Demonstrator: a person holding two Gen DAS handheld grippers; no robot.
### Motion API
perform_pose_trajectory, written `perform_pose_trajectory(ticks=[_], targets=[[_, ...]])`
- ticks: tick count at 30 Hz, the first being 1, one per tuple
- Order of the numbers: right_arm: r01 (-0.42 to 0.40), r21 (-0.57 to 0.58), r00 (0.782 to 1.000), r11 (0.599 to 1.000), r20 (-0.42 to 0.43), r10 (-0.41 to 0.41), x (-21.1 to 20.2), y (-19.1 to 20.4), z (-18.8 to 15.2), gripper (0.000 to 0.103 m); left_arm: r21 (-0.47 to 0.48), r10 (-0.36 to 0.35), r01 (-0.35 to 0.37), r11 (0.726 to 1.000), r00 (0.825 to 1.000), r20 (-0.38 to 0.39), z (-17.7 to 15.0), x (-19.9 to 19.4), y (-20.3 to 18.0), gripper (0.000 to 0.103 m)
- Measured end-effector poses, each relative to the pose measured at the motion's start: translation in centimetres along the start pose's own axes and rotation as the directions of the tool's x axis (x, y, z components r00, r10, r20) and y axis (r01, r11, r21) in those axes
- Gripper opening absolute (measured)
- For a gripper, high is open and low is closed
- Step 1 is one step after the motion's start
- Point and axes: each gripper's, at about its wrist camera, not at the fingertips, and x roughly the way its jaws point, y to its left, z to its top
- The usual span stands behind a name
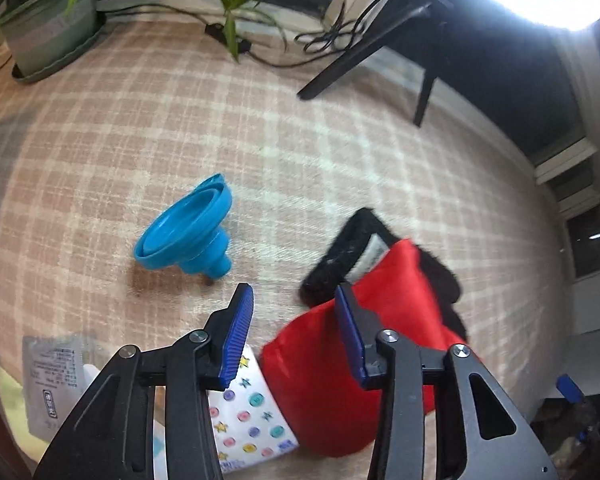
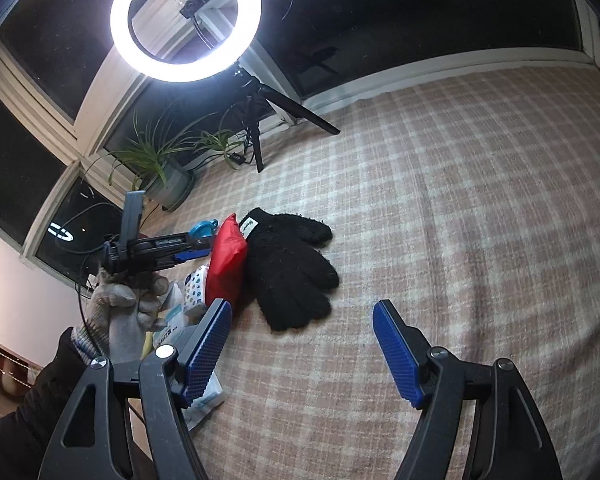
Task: Organize soft objects
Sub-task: 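Close the right gripper on the red pouch and lift it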
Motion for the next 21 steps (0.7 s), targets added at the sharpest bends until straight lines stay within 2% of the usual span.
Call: perform_pose_trajectory(ticks=[4, 8, 16, 21], targets=[[-0.002, -0.006, 1.000, 1.000, -0.007, 0.002, 0.1, 0.3, -0.3, 0.070, 0.004, -0.016, 0.016, 1.000, 0.999, -0.033, 0.0, 0.7, 0.0, 0.036], [-0.008, -0.002, 1.000, 1.000, -0.014, 0.008, 0.5, 0.4, -0.4, 0.070, 0.063, -0.046, 0.051, 0.997, 0.996, -0.072, -0.9, 0.6, -1.3, 0.037], [-0.024, -0.016, 0.998, 1.000, -0.052, 0.024, 1.4, 0.7, -1.1, 0.070, 0.127, -0.123, 0.140, 0.982, 0.984, -0.132, -5.2, 0.7, -4.7, 0.036], [-0.052, -0.010, 0.993, 0.999, -0.106, 0.051, 2.8, 0.7, -1.8, 0.070, 0.179, -0.157, 0.187, 0.966, 0.974, -0.166, -7.8, 1.2, -7.4, 0.036]])
